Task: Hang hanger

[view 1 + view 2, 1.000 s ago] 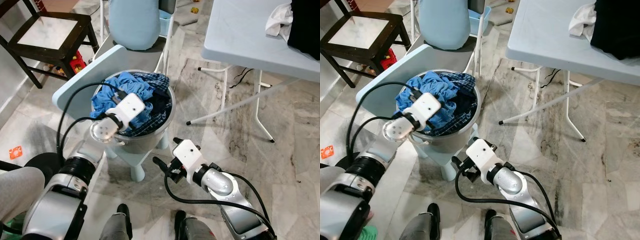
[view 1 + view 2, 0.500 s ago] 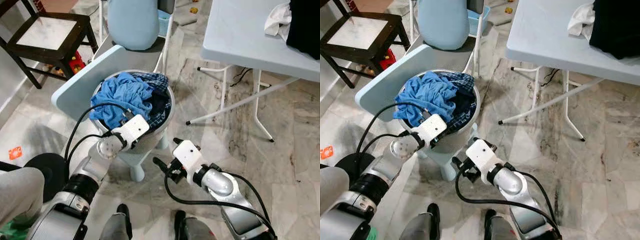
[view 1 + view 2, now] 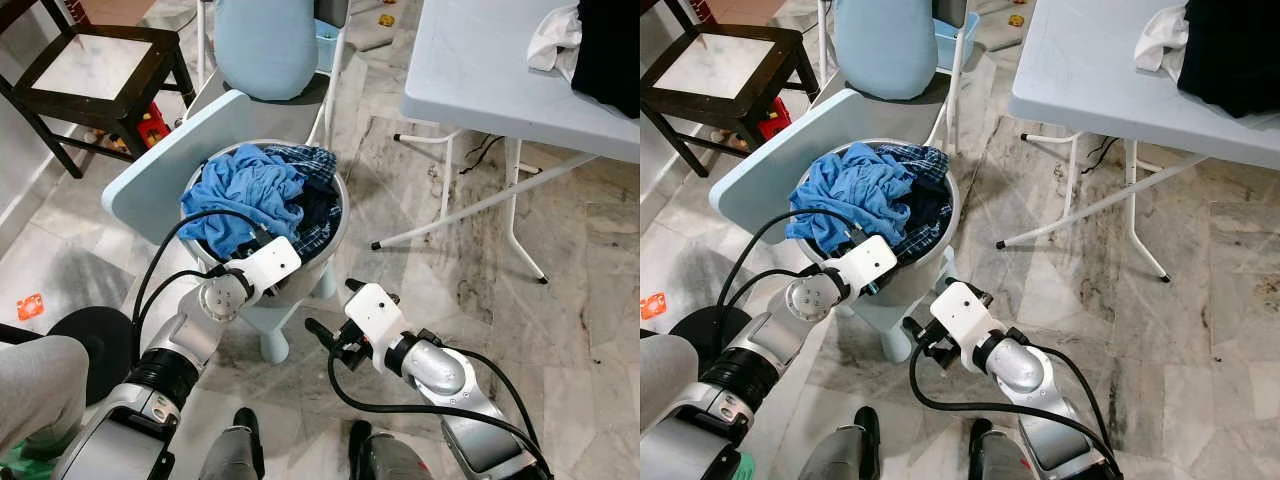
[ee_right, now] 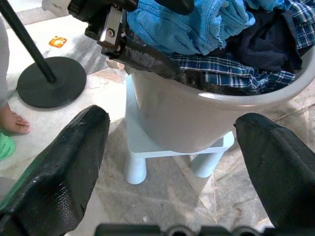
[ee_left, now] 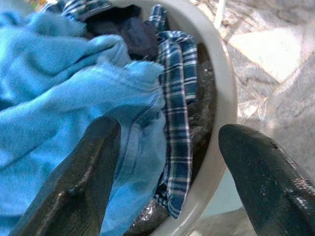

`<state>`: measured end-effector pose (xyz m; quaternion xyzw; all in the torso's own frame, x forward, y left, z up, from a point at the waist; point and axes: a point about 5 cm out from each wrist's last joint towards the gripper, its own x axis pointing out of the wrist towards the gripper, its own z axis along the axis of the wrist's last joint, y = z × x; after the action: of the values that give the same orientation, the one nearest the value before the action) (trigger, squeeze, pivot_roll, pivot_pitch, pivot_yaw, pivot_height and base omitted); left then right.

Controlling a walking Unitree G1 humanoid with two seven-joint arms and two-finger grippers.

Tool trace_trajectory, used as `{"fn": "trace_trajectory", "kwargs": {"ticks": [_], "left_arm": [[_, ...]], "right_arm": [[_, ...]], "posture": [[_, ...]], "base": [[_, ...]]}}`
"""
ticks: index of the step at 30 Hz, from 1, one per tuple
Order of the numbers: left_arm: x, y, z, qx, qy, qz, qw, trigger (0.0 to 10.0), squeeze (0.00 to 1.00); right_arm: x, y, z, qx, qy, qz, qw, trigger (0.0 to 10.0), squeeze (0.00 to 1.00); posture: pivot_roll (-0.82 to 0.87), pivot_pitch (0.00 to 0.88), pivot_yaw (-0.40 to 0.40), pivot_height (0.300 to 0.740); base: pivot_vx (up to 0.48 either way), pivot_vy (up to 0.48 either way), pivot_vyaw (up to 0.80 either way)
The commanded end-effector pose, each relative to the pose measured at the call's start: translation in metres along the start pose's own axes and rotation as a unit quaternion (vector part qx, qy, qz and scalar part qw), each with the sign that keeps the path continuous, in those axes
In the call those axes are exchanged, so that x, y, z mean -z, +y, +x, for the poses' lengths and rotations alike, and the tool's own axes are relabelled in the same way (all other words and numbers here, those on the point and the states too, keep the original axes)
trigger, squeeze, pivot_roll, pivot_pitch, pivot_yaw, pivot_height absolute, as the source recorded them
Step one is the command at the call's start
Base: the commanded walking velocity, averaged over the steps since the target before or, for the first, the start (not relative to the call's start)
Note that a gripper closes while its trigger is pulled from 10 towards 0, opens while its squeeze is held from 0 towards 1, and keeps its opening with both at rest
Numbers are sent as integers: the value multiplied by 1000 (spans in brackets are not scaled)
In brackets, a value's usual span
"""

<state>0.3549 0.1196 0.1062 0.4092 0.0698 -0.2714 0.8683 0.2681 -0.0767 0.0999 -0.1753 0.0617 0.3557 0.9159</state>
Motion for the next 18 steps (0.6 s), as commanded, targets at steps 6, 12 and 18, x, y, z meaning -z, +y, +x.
{"fn": "trace_trajectory", "kwargs": {"ticks": [6, 12, 18], "left_arm": [[2, -6, 0, 12, 11, 46, 999, 10000, 1000], [-4, 2, 0, 11, 13, 81, 997, 10000, 1000], [6, 0, 1, 16, 35, 92, 995, 10000, 1000]], "right_arm": [[2, 5, -1, -7, 2, 1, 1000, 10000, 0], [2, 3, -2, -5, 4, -1, 1000, 10000, 0], [2, 5, -1, -6, 3, 0, 1000, 10000, 0]], "posture": [[-33, 311, -23, 740], [-30, 311, -23, 740], [-32, 311, -22, 740]], "base": [[0, 0, 0], [0, 0, 0], [0, 0, 0]]}}
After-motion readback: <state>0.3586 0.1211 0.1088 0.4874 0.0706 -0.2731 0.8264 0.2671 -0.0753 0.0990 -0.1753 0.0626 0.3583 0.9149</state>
